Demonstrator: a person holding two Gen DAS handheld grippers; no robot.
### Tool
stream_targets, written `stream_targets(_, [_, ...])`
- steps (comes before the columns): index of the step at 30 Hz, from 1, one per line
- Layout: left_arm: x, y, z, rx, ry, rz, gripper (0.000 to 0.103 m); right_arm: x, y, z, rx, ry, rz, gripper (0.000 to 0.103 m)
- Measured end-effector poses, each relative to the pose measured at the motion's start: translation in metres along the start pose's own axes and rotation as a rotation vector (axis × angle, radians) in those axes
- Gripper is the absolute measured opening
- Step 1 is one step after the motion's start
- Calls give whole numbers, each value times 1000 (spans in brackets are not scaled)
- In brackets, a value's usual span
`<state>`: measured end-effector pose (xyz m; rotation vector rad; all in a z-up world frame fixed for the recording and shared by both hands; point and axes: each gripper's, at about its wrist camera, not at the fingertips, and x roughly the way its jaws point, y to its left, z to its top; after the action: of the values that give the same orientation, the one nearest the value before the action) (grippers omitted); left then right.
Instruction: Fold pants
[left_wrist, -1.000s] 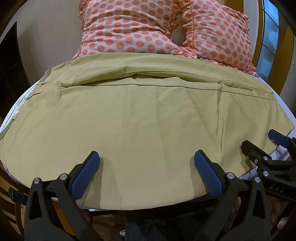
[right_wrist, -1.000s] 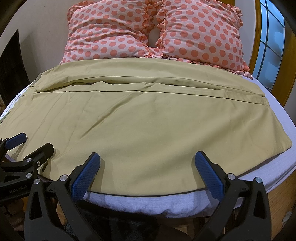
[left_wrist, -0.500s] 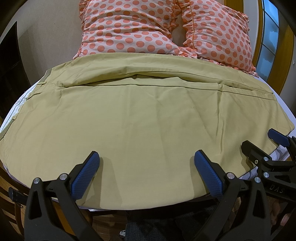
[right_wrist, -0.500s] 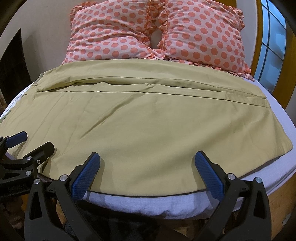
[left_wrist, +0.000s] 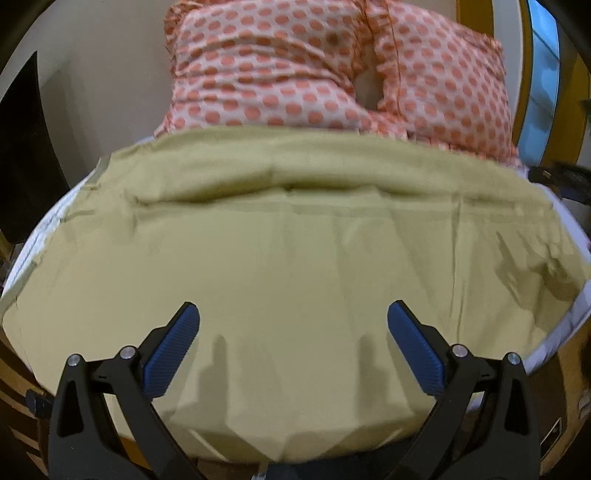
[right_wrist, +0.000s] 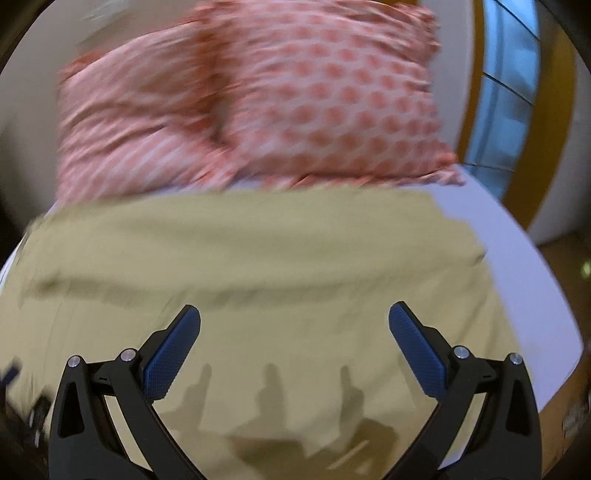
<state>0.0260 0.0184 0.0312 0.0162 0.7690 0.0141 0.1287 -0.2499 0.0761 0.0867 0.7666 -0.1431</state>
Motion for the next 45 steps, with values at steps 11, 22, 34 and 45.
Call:
stream_targets(11, [8,17,49,-13,-47,30,101,188,-83,139,440,240,-207,67])
stream_targets(22, [30,37,56,-77,-5,-32,101,217,-109,108,420,136,-207,11])
stream_targets(34, [-15,89,65,-187,-158,-277,101,54,-199,-41,679,-112,398,4])
stream_targets(45, [17,129,117,-309,-126,-272,101,47,-187,-118,818,110,465,23])
